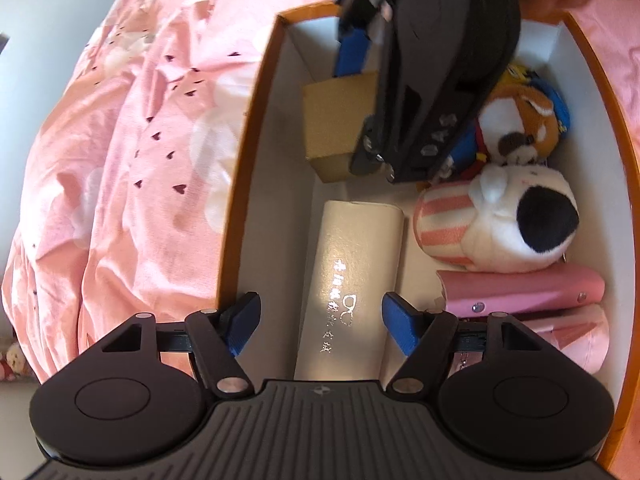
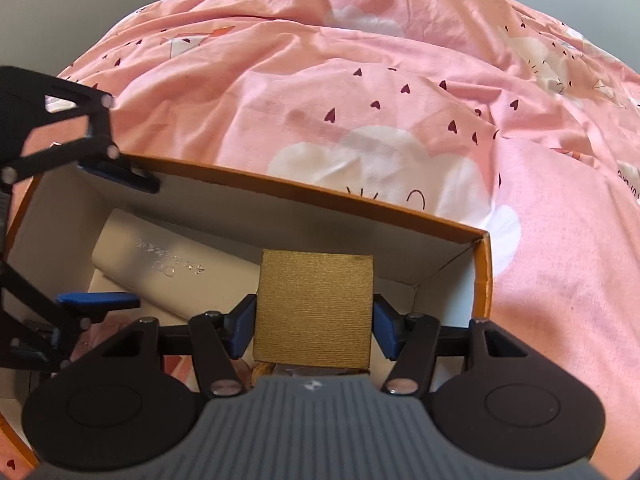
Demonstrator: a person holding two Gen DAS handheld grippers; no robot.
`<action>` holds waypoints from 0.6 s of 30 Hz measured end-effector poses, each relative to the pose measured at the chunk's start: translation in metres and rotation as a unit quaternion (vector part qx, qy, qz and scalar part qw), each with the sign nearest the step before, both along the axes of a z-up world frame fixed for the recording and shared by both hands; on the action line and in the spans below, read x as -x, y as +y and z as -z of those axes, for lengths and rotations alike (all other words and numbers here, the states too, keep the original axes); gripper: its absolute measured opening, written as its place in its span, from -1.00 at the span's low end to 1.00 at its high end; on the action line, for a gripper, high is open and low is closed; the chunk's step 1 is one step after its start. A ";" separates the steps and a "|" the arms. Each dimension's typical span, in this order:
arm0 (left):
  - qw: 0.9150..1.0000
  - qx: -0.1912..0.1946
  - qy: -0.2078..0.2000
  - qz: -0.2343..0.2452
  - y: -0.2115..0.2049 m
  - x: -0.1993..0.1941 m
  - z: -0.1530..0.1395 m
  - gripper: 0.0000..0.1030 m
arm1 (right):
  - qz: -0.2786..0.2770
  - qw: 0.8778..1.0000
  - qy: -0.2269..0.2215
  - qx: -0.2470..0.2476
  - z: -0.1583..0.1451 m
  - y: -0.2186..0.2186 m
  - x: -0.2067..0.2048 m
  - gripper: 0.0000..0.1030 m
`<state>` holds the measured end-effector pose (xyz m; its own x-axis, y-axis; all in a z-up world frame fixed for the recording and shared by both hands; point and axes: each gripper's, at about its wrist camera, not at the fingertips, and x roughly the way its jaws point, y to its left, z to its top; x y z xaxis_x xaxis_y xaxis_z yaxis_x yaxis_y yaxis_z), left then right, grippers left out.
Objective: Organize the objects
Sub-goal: 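Lower the white case and brown box into the orange box with both grippers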
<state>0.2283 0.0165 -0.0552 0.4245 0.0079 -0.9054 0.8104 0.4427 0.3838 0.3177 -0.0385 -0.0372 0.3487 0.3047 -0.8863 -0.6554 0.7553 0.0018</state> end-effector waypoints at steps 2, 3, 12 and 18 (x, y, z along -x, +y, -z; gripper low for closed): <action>1.000 0.020 -0.004 -0.019 0.002 0.001 -0.004 0.54 | 0.002 1.000 0.002 0.003 0.004 0.001 -0.001 0.19; 0.999 0.028 -0.007 -0.027 0.004 0.003 -0.007 0.54 | 0.003 1.000 0.001 0.007 0.007 0.003 -0.001 0.19; 0.995 0.061 -0.024 -0.072 0.012 -0.014 -0.007 0.49 | 0.030 0.997 0.060 -0.030 0.022 0.009 -0.008 0.19; 0.989 0.089 -0.024 -0.114 0.017 -0.011 -0.011 0.44 | 0.037 0.996 0.074 -0.029 0.026 0.015 -0.004 0.19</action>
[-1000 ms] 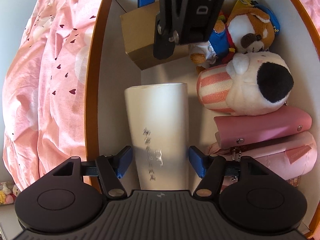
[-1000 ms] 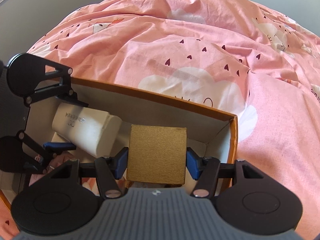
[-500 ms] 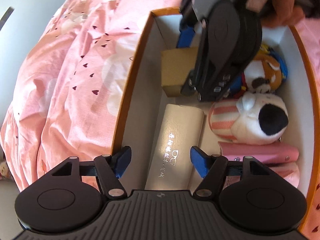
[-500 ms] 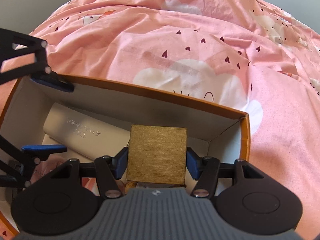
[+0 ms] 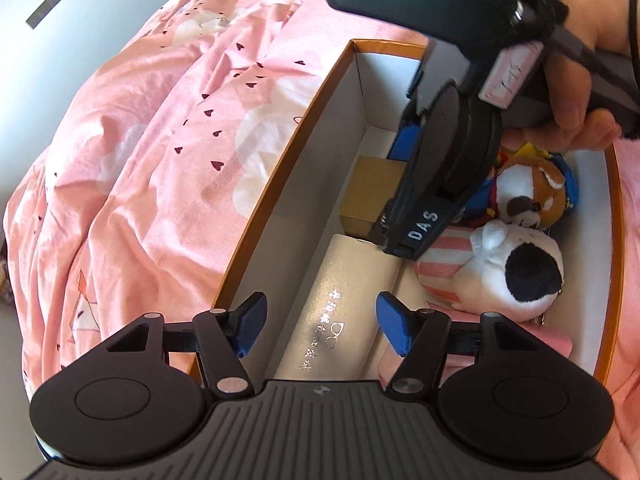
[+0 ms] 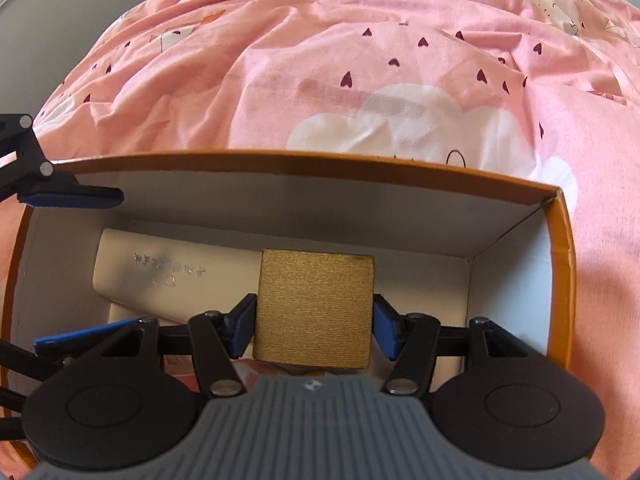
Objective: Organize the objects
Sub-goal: 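Lower the white case and brown box into the orange box with both grippers, then open both grippers and lift them out of the orange box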
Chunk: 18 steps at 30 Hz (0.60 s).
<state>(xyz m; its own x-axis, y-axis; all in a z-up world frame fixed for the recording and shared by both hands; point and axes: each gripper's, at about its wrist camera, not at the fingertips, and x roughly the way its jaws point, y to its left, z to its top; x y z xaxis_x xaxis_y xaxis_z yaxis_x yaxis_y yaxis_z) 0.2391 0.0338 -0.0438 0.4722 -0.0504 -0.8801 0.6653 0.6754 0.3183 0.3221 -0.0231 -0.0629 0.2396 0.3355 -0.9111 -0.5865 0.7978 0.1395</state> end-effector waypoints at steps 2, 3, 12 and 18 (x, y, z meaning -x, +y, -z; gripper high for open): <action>1.000 0.004 -0.003 -0.007 0.001 0.001 -0.001 0.43 | -0.001 1.000 -0.005 0.008 0.001 0.001 0.003 0.19; 1.000 0.005 -0.006 -0.010 0.000 0.004 -0.002 0.43 | -0.003 1.000 -0.013 0.014 0.002 0.002 0.004 0.20; 0.997 0.030 -0.017 -0.064 0.002 0.014 -0.016 0.43 | 0.016 1.000 -0.008 0.003 -0.003 -0.008 0.001 0.23; 0.990 0.063 -0.056 -0.111 0.003 0.030 -0.047 0.43 | 0.017 0.999 -0.034 -0.016 -0.034 -0.021 0.011 0.24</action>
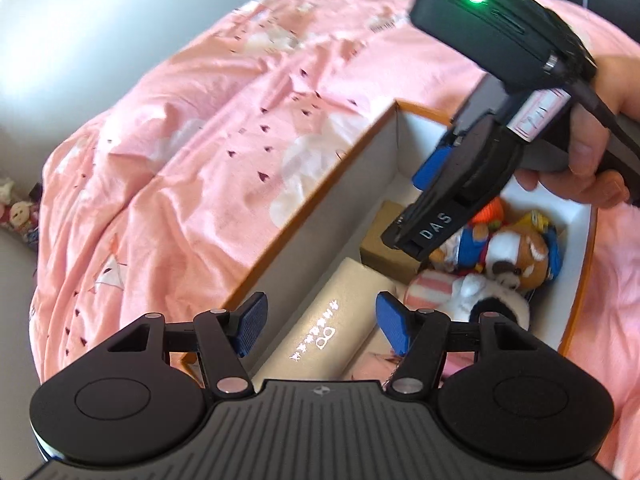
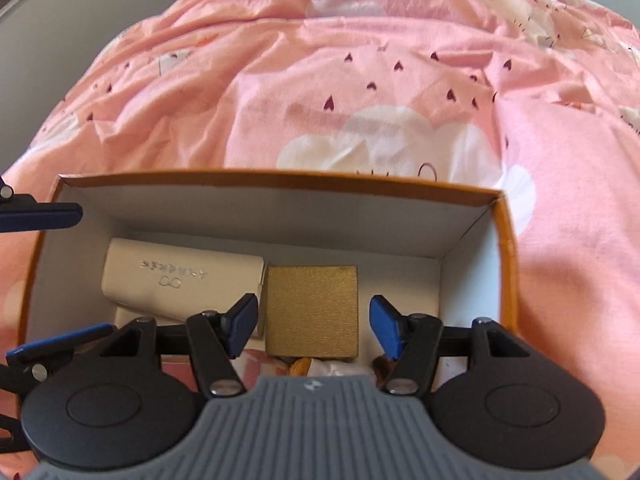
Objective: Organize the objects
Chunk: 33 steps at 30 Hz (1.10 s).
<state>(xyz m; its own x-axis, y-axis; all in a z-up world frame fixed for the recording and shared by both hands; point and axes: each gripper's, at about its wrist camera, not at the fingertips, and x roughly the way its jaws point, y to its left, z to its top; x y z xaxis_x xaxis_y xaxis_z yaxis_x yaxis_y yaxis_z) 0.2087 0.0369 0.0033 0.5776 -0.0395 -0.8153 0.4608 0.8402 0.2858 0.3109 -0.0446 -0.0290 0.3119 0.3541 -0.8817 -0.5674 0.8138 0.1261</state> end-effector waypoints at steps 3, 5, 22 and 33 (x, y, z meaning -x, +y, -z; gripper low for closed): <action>0.998 0.029 -0.040 -0.034 0.003 0.014 -0.023 0.43 | 0.001 0.999 -0.026 -0.023 -0.028 -0.014 0.013 0.24; 0.995 0.050 -0.072 -0.049 0.004 0.027 -0.040 0.43 | 0.002 0.998 -0.046 -0.036 -0.047 -0.023 0.023 0.24; 0.932 0.108 -0.219 -0.268 -0.007 0.144 -0.090 0.58 | -0.001 0.957 -0.264 -0.124 -0.136 -0.082 0.171 0.24; 0.939 0.114 -0.183 -0.267 -0.019 0.176 -0.048 0.63 | 0.069 0.953 -0.259 -0.138 -0.103 -0.102 0.225 0.24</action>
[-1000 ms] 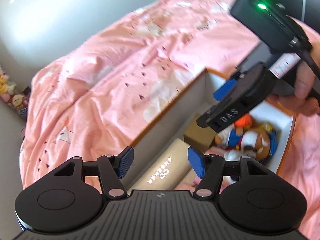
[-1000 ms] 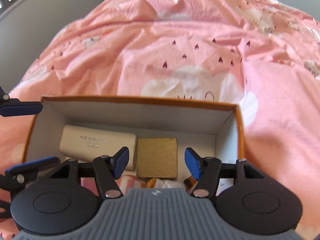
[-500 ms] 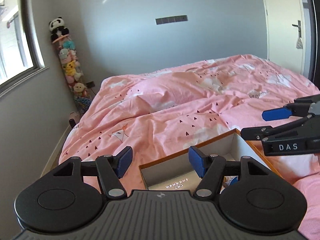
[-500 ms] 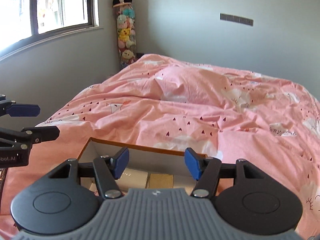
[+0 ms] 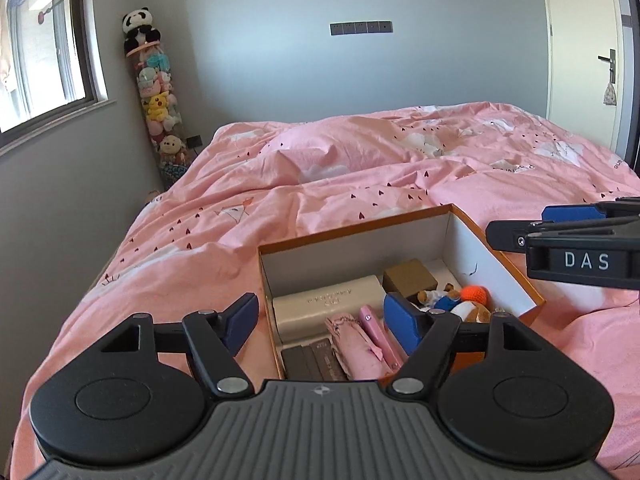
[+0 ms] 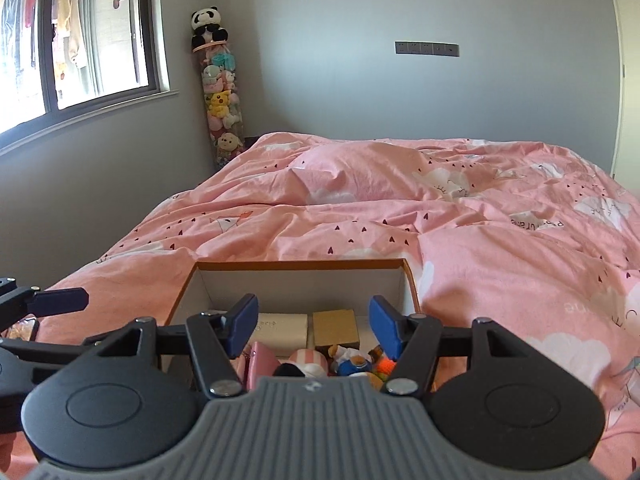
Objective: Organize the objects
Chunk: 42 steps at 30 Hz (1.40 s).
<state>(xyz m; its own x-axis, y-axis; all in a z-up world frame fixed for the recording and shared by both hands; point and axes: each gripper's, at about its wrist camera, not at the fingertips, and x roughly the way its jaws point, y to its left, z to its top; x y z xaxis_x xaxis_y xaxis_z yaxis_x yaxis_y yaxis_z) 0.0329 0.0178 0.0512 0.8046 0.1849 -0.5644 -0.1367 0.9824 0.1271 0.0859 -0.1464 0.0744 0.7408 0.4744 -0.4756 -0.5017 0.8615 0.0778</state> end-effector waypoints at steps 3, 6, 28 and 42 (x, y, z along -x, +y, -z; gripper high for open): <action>1.000 0.005 0.012 0.004 0.001 0.007 0.008 0.63 | 0.008 1.000 -0.005 0.014 0.011 0.000 0.013 0.24; 1.000 0.010 0.026 0.001 0.004 0.012 0.017 0.63 | 0.019 0.999 0.000 0.027 0.025 -0.004 0.021 0.26; 0.993 0.063 0.094 -0.025 0.005 0.007 0.053 0.63 | 0.025 0.997 0.045 0.062 0.063 -0.002 0.025 0.35; 0.994 0.059 0.091 -0.024 0.003 0.008 0.052 0.63 | 0.027 0.996 0.055 0.060 0.066 -0.003 0.025 0.36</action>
<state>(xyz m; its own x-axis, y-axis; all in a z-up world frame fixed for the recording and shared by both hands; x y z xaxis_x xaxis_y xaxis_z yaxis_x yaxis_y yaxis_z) 0.0252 0.0210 -0.0006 0.6784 0.1447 -0.7203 -0.1699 0.9847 0.0378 0.0605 -0.1496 0.0081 0.7045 0.3692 -0.6062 -0.4478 0.8938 0.0241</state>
